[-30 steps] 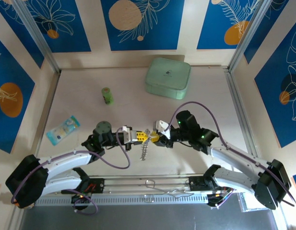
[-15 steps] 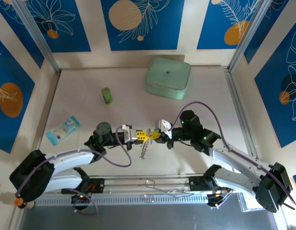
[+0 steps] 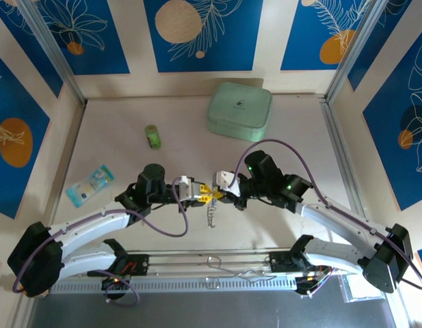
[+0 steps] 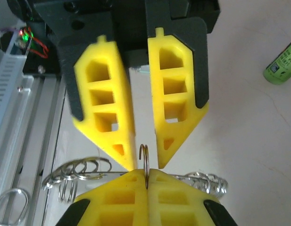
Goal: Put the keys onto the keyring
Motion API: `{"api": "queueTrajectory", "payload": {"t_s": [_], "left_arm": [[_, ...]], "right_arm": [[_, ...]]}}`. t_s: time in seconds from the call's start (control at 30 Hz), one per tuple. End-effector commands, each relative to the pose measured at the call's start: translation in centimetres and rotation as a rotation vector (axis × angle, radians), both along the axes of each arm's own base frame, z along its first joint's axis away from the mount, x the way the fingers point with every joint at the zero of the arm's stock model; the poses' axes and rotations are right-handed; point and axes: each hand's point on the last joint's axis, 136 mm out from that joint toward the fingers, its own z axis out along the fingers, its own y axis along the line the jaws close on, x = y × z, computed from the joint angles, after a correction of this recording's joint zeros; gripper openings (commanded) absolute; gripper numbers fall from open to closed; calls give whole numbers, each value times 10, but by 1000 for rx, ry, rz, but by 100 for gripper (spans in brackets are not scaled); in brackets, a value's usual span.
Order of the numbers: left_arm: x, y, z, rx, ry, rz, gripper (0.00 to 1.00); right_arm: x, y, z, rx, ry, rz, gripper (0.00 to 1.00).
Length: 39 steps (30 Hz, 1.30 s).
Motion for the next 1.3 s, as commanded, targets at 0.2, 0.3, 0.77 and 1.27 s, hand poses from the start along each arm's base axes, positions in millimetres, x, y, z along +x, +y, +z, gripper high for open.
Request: {"api": "queueTrajectory", "payload": {"t_s": [0.2,0.3,0.77,1.27], "left_arm": [[-5,0,-7,69,-10,-41,0],[-5,-1,-3,42,-14,-39,0],[-6,3,16,-205,9,18,0],[-10,5,12,-189,18,10,0]], "right_arm": [[-11,4,4,-63,-21,66,0],[-10,3,4,-39,-12,45,15],[-8,-14,-3,158,110,-47,31],[-4,-14,-12,109,127,-50,0]]}}
